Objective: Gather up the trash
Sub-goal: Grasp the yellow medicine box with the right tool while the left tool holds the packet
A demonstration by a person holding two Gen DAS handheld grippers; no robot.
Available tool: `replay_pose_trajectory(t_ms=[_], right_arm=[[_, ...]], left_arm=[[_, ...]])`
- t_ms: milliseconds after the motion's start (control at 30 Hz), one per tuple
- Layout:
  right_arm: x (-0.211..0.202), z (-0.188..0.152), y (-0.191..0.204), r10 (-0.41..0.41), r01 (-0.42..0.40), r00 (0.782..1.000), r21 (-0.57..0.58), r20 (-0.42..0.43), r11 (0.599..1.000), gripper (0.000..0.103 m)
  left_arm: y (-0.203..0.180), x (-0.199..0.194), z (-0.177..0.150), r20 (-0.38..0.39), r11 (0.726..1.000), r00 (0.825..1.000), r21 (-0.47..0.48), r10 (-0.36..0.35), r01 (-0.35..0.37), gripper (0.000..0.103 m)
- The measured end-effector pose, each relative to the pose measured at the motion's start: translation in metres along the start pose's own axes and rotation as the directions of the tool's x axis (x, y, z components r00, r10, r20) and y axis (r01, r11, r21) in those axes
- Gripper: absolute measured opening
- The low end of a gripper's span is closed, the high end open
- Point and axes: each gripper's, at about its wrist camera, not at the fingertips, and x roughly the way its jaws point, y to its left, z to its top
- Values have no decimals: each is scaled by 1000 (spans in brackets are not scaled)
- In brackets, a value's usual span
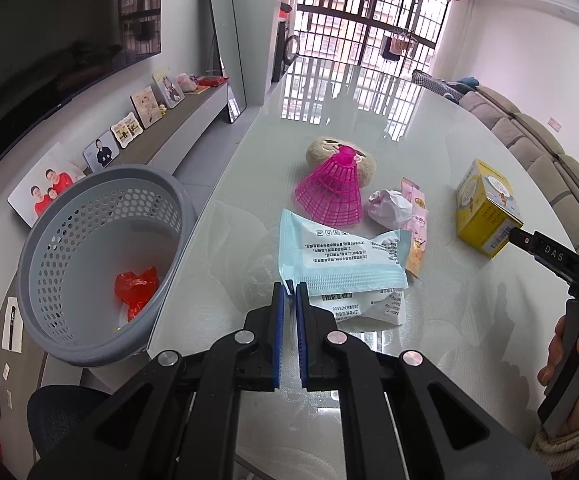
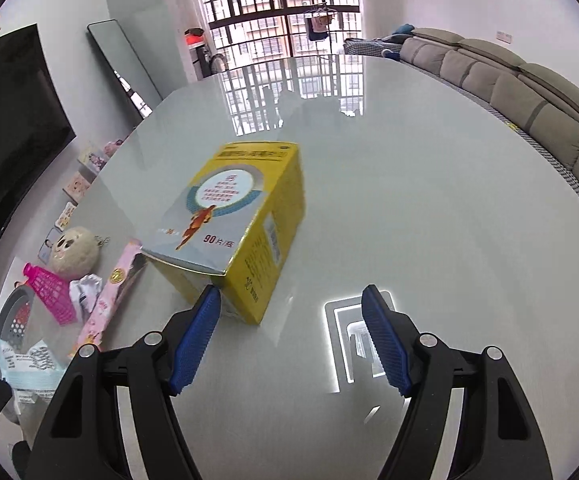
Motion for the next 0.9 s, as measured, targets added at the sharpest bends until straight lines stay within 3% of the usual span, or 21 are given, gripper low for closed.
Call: replay_pose_trajectory(t_ms=[133,267,400,467,900], right_arm=[[-2,6,-23,-68,68,998,-2,18,998,70],[-14,3,-31,-1,1,1000,-9,31,1000,70],[-24,-4,-7,83,-81,996,-64,34,995,70],[-22,-4,10,92,-87,995,-96,41,992,75],[21,21,47,13,-12,1000,-68,5,998,76]], left_arm=[[-3,0,0,-1,1000,1000,5,-4,4,7],[-6,3,1,-6,1000,1000,9,-6,6,7],[-11,5,0,-13,1000,1000,12,-10,10,7],[-11,6,0,-17,1000,1000,10,-15,15,7],[1,-22,5,40,998,998,-19,-51,52,7]])
